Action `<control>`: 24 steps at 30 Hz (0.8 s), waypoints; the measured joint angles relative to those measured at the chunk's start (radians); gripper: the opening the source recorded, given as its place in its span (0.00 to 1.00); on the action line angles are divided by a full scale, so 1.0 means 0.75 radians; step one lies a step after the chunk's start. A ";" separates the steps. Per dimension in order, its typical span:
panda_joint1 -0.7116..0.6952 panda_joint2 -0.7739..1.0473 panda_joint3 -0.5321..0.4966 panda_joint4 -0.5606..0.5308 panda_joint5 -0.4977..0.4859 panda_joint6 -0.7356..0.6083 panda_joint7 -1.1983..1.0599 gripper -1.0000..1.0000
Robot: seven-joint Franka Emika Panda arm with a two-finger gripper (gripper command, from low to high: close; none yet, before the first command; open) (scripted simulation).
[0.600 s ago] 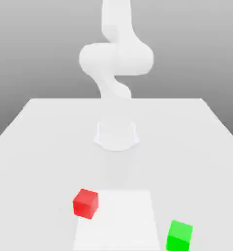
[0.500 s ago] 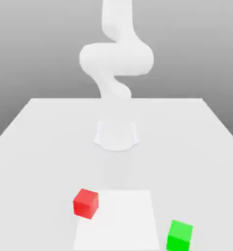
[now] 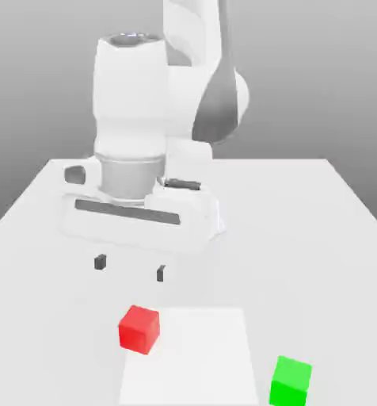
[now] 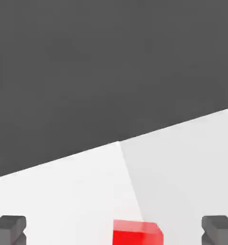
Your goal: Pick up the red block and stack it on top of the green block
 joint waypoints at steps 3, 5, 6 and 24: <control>-0.012 0.144 0.003 -0.036 0.042 0.102 -0.015 0.50; -0.017 0.240 0.011 -0.028 0.057 0.183 -0.024 0.50; -0.020 0.288 0.016 -0.022 0.062 0.223 -0.027 0.50; 0.088 0.141 0.087 0.052 0.023 -0.002 0.022 0.00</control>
